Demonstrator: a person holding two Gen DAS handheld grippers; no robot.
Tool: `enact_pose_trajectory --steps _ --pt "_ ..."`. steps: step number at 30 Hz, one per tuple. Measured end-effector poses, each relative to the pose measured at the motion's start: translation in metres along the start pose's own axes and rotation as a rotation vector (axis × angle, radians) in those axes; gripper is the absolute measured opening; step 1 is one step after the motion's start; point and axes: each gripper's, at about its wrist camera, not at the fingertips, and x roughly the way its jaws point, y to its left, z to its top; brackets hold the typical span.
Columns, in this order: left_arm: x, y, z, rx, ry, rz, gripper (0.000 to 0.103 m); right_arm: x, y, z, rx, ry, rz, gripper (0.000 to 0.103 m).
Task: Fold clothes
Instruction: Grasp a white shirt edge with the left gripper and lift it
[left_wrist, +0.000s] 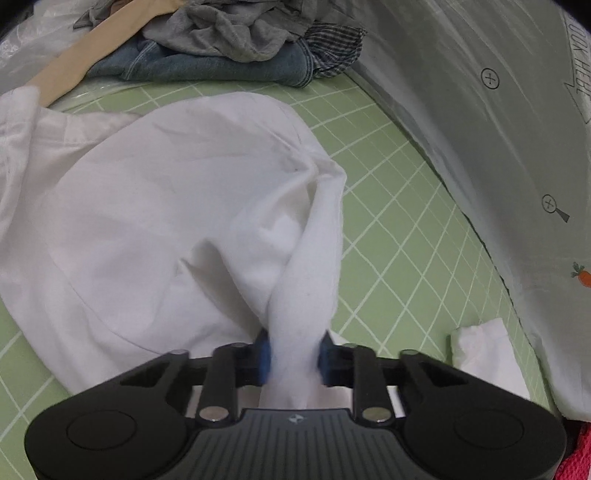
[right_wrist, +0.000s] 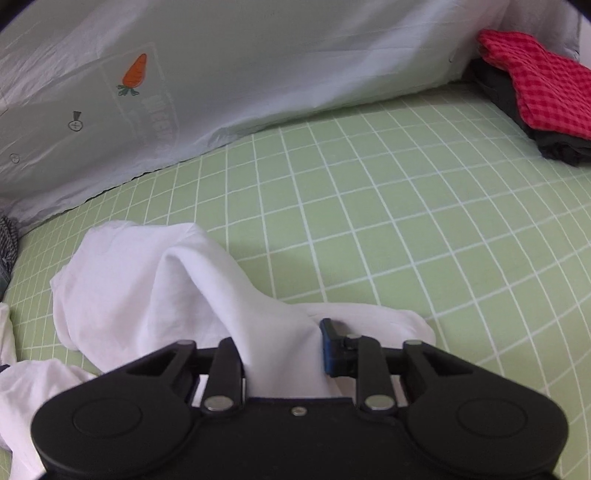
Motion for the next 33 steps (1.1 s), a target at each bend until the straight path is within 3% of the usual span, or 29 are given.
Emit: enact_pose_trajectory --steps 5,11,17,21,23,25,29,33 --pt "-0.004 -0.031 0.009 0.093 -0.056 -0.054 0.012 0.003 -0.017 0.025 0.008 -0.061 -0.071 0.015" --pt "-0.003 -0.095 0.03 0.189 -0.103 -0.158 0.012 0.003 -0.041 0.071 -0.086 -0.152 -0.23 0.013" --pt "-0.045 -0.141 0.038 0.255 -0.204 -0.326 0.012 -0.034 -0.079 0.109 -0.096 -0.277 -0.381 0.012" --pt "-0.078 -0.132 0.026 0.248 -0.255 -0.396 0.012 -0.063 -0.103 0.113 -0.063 -0.356 -0.474 0.012" --pt "-0.084 -0.118 0.012 0.259 -0.263 -0.37 0.012 -0.061 -0.11 0.099 -0.018 -0.328 -0.476 0.013" --pt "-0.075 -0.091 -0.005 0.237 -0.222 -0.317 0.012 -0.059 -0.116 0.083 0.028 -0.292 -0.474 0.015" --pt "-0.041 -0.028 -0.035 0.075 -0.058 -0.209 0.013 -0.049 -0.124 0.044 0.132 -0.192 -0.418 0.033" --pt "-0.037 -0.002 -0.057 0.024 0.001 -0.174 0.02 -0.055 -0.114 0.01 0.203 -0.165 -0.336 0.052"
